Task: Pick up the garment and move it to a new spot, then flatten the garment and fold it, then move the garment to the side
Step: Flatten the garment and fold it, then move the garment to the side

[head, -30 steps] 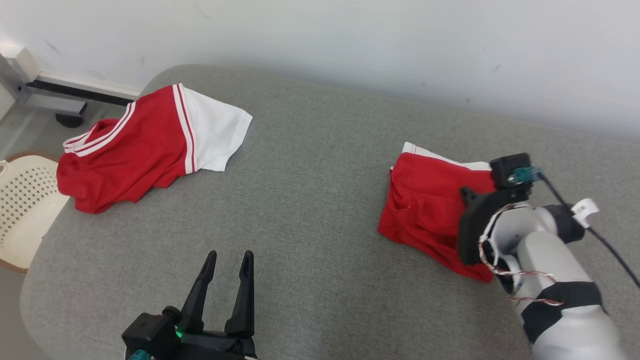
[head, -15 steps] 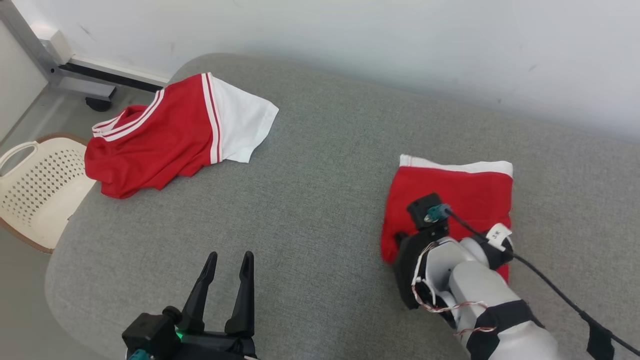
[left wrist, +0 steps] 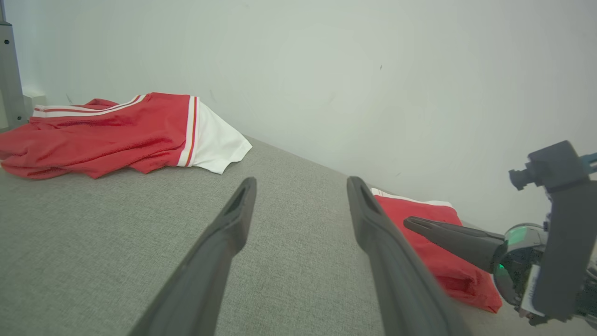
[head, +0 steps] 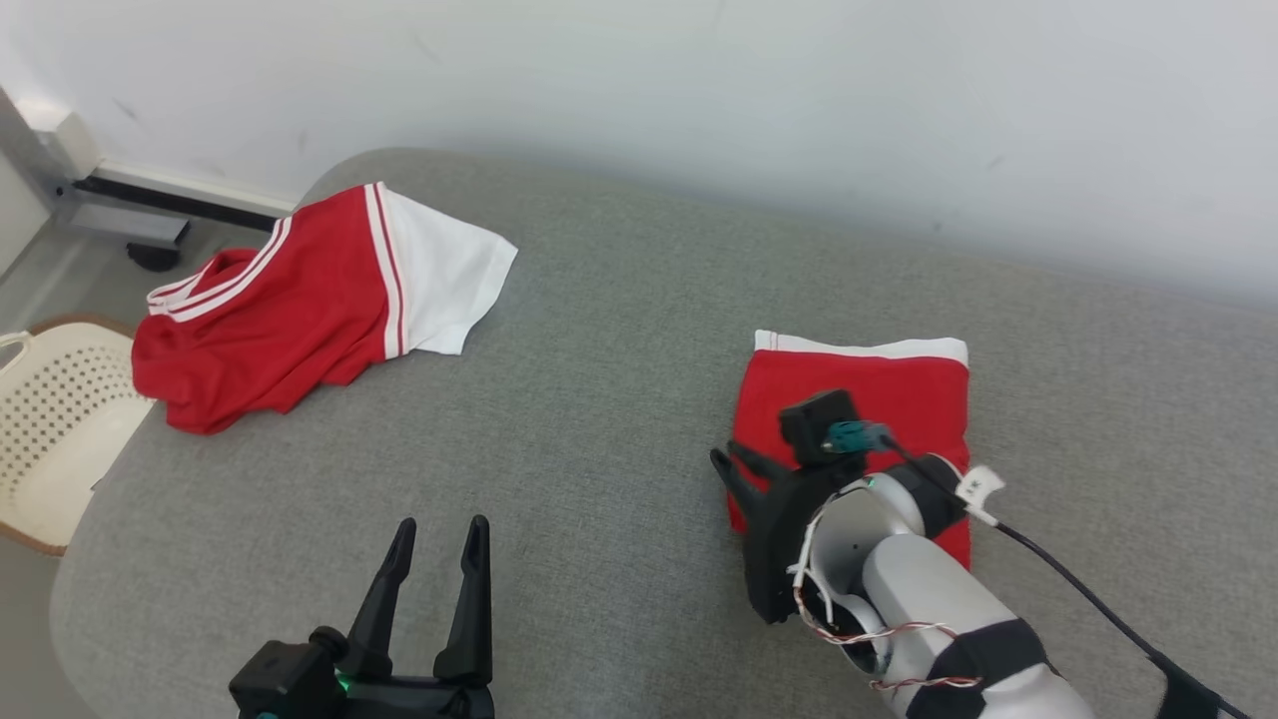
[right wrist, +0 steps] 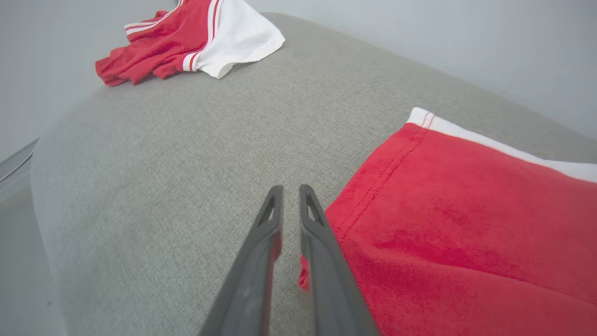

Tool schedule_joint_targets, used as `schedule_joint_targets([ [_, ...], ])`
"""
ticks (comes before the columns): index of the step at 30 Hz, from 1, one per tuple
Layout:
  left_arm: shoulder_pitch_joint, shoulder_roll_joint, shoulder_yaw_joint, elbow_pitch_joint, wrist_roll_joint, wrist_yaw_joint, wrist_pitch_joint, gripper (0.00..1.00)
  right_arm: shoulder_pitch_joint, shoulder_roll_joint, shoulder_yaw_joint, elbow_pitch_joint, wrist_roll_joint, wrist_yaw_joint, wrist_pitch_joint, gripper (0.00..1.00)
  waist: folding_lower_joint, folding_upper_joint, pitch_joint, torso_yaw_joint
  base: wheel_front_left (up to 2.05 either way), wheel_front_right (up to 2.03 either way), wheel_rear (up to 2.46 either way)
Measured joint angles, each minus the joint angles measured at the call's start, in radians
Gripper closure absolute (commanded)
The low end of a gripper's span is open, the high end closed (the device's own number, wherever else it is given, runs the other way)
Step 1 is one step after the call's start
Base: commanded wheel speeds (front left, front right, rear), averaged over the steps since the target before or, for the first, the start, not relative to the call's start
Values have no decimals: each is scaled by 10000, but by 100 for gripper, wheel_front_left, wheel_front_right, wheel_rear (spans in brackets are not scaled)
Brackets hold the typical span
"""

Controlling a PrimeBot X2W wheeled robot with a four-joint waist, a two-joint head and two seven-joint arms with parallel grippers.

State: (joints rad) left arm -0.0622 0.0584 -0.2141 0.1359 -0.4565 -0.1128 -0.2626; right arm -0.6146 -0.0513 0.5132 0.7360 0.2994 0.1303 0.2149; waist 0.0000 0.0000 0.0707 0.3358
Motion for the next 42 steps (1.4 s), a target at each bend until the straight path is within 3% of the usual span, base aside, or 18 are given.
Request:
schedule_joint_targets([
  [1,18,17,19,-2,2,15,0,0,93,2,-188,-171,69,0,-165,0,0,0,-38,-59,0,0,0],
  [8,315,90,368,-186,0,219,0,0,1411,-201,-2163,-1879,-153,0,-1233,0,-1,-1,-310,-610,0,0,0],
  [15,534,221,897,-476,259,428,0,0,3276,-134,-4197,-3981,-1022,0,-1095,0,0,0,-516,-1405,0,0,0],
  [20,601,299,1425,-932,965,600,0,0,4337,-23,-5212,-5221,-1685,0,-930,0,-1,0,-605,-1934,0,0,0],
  [25,1029,313,1632,-1179,1710,771,0,0,5260,-8,-6190,-6125,-1473,0,-1937,0,-1,0,-680,-2318,0,0,0],
  [32,1576,349,1912,-1083,2288,777,0,0,5990,4,-6149,-6021,-1083,0,-3076,0,-1,0,-755,-2873,0,0,0],
  [42,1825,261,1958,-510,2364,602,0,0,6169,12,-5689,-5496,-1195,0,-2947,0,0,0,-880,-3065,0,0,0],
])
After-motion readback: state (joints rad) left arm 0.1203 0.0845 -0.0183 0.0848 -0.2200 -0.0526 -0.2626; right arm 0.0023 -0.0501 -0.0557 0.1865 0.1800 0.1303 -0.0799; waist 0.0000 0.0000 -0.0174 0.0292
